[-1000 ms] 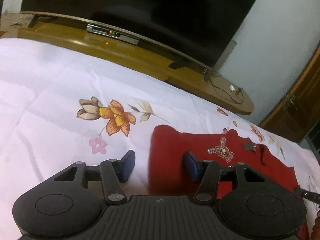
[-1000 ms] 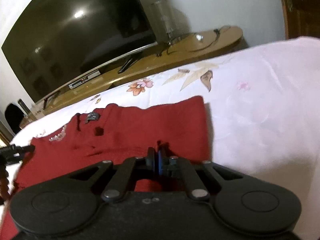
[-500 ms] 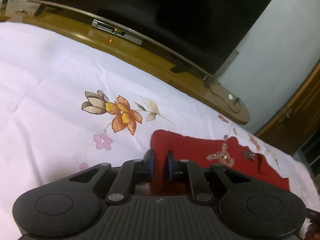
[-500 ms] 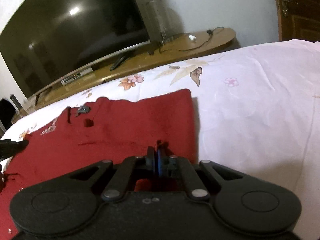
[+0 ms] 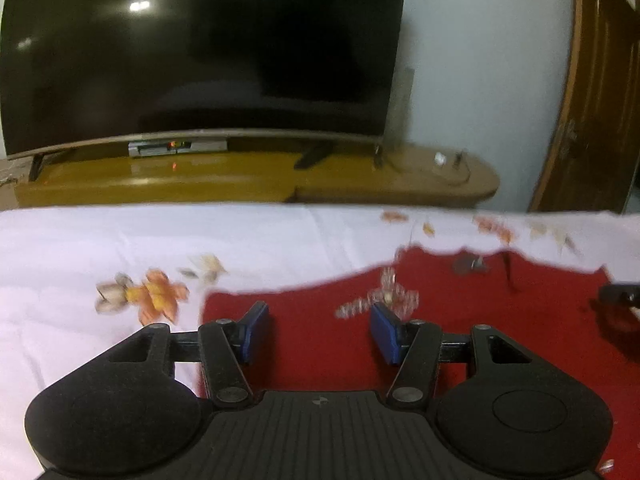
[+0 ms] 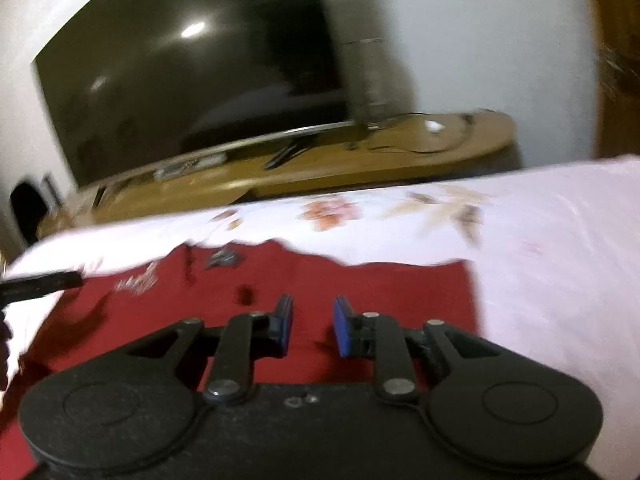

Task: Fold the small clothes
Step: 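Open both grippers and release the sweater onto the bedspread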

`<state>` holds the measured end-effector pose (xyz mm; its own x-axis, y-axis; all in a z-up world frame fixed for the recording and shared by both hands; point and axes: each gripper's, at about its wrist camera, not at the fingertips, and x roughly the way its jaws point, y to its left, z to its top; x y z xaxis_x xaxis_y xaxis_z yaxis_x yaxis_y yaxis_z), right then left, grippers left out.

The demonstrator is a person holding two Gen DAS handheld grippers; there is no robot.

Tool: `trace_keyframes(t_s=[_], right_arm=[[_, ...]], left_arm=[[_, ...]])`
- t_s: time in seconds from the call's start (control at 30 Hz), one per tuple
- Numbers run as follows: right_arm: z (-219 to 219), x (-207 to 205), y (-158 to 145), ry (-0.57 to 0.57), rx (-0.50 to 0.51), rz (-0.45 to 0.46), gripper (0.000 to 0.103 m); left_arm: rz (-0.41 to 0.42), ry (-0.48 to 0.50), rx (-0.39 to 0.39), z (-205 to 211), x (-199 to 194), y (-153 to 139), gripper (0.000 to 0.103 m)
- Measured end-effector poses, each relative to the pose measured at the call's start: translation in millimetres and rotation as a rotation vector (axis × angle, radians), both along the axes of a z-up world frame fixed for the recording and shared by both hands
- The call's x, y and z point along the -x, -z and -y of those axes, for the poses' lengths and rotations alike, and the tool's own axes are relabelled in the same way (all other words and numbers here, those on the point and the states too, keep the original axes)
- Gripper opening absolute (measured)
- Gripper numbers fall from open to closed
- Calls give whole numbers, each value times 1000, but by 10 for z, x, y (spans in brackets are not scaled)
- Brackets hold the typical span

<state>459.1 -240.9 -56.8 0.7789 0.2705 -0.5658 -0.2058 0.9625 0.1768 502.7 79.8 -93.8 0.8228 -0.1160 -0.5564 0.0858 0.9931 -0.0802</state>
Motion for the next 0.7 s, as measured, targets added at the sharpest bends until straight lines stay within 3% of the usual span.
trace_keyframes(t_s=[0.07, 0.13, 0.2, 0.27, 0.33, 0.37, 0.43, 0.47, 0.5, 0.53, 0.6, 0.7], right_arm=[[-209, -61, 66, -51, 48, -10, 22], [-317, -129, 165, -56, 123, -28, 18], [-178, -191, 302, 64, 192, -41, 15], [164, -165, 333, 108, 64, -50, 4], [214, -176, 308, 101, 69, -64, 2], [172, -177, 290, 94, 97, -65, 3], [83, -130, 214, 90, 118, -49, 19], [21, -64, 146, 71, 110, -13, 28], [-35, 12, 94, 49, 103, 18, 29], [-102, 51, 61, 27, 97, 27, 31], [-277, 75, 72, -44, 93, 15, 33], [-480, 124, 209, -124, 159, -16, 34]], left_arm=[[-31, -32, -35, 39, -16, 144, 56], [-27, -56, -4, -35, -25, 158, 56], [-33, -65, -11, -70, -50, 157, 56], [-33, -59, -7, -98, -27, 172, 56], [-39, -60, -22, -80, -34, 173, 56], [-41, -64, -31, -62, -30, 155, 56], [-14, -59, -65, 50, 24, 78, 57], [18, -36, -88, 123, 90, 31, 63], [44, -18, -105, 197, 150, -4, 76], [55, 0, -111, 232, 200, -43, 80], [55, 16, -124, 323, 254, -36, 81], [-25, 22, -134, 343, 248, 147, 81]])
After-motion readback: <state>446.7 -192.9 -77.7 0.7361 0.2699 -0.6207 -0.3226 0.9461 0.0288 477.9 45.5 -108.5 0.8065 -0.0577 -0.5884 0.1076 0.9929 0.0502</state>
